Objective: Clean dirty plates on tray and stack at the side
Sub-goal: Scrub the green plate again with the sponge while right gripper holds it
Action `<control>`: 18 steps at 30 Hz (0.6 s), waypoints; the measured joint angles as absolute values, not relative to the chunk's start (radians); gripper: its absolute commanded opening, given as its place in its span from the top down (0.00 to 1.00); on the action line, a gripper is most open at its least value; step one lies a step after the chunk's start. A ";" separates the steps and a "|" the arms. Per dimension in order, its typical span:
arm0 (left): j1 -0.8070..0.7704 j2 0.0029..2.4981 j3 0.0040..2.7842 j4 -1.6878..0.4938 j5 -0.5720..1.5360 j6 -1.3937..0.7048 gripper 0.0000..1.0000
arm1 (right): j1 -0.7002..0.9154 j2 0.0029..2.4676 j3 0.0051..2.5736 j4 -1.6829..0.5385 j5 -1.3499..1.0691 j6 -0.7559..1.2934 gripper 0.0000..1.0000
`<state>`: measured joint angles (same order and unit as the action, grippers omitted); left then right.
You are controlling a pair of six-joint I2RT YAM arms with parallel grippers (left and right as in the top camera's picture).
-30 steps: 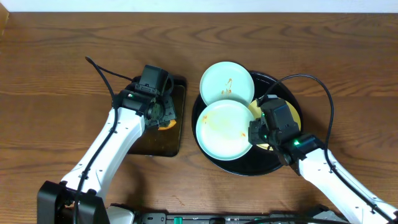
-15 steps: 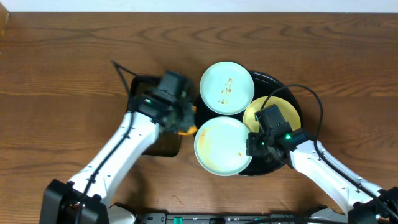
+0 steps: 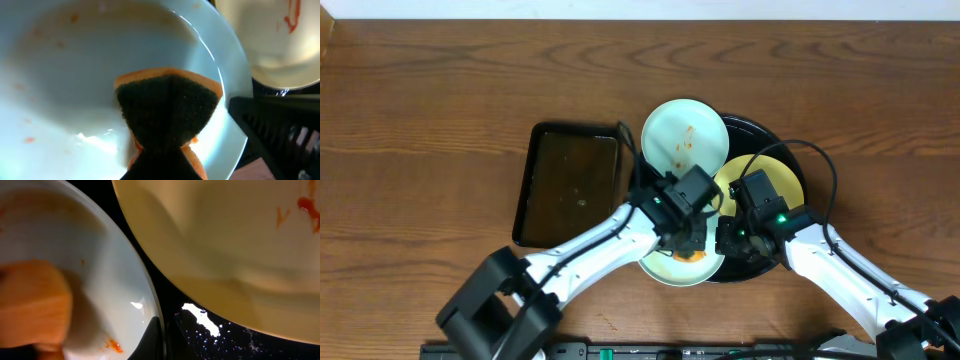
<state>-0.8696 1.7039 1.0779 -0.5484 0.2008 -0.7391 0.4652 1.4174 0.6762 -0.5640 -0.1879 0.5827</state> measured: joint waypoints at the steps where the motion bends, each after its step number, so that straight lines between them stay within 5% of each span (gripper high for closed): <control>1: -0.876 1.710 1.078 -0.540 0.203 -0.771 0.92 | 0.465 1.417 0.676 -0.564 -0.188 0.584 0.99; 18: -0.904 1.728 1.077 -0.436 0.219 -1.058 0.92 | 0.465 1.417 0.676 -0.565 -0.188 0.585 0.99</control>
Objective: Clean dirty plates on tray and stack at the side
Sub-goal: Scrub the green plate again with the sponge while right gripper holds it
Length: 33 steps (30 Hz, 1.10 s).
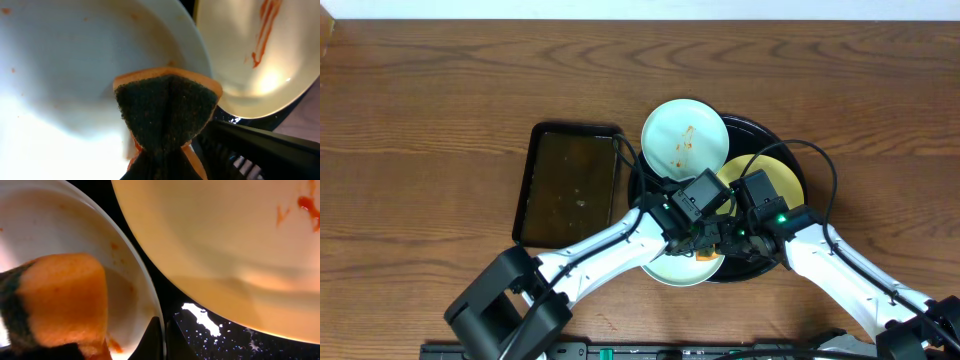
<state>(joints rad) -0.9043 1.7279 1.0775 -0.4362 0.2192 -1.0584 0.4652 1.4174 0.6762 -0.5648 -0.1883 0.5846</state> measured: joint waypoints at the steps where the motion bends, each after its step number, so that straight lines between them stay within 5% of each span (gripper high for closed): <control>1: -0.904 1.734 1.077 -0.436 0.220 -1.063 0.92 | 0.465 1.417 0.676 -0.565 -0.188 0.585 0.99; 33: -0.832 1.762 1.077 -0.515 0.125 -1.096 0.92 | 0.465 1.422 0.676 -0.578 -0.192 0.585 0.99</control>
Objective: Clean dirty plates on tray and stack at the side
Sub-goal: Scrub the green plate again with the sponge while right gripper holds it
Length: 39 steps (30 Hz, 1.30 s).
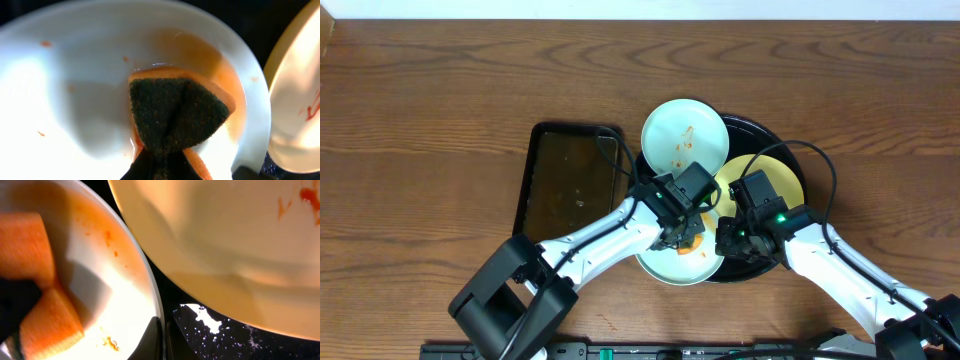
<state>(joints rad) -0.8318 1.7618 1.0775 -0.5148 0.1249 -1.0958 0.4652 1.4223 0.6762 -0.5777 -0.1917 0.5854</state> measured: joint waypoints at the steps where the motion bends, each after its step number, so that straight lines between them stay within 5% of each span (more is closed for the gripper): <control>1: -0.828 1.762 1.077 -0.513 0.125 -1.095 0.92 | 0.465 1.422 0.676 -0.578 -0.192 0.585 0.99; 12: -0.836 1.762 1.077 -0.486 0.234 -1.150 0.93 | 0.465 1.422 0.676 -0.586 -0.191 0.585 0.99; 39: -0.950 1.766 1.072 -0.506 0.090 -1.246 0.92 | 0.465 1.422 0.676 -0.595 -0.191 0.585 0.99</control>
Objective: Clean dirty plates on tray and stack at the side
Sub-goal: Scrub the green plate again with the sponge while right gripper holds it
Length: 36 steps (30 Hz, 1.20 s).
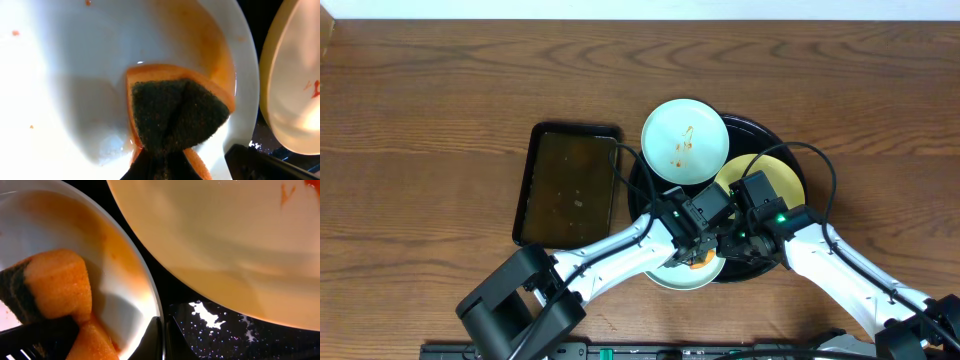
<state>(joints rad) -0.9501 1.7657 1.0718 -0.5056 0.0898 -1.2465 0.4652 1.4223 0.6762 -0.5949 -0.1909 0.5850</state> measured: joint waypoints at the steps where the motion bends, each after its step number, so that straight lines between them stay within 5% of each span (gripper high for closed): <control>1: -0.950 1.766 1.072 -0.505 0.088 -1.240 0.92 | 0.465 1.422 0.676 -0.595 -0.191 0.585 0.99; 7: -0.919 1.766 1.072 -0.525 0.080 -1.140 0.92 | 0.465 1.422 0.676 -0.601 -0.195 0.585 0.99; 23: -0.890 1.766 1.071 -0.536 0.324 -0.413 0.91 | 0.465 1.422 0.678 -0.606 -0.191 0.585 0.99; 36: -0.885 1.771 1.070 -0.577 0.431 -0.291 0.87 | 0.465 1.422 0.678 -0.606 -0.191 0.585 0.99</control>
<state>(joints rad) -0.8848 1.7714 1.0698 -0.5774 0.4313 -0.2909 0.4652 1.4223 0.6781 -0.6064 -0.1905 0.5850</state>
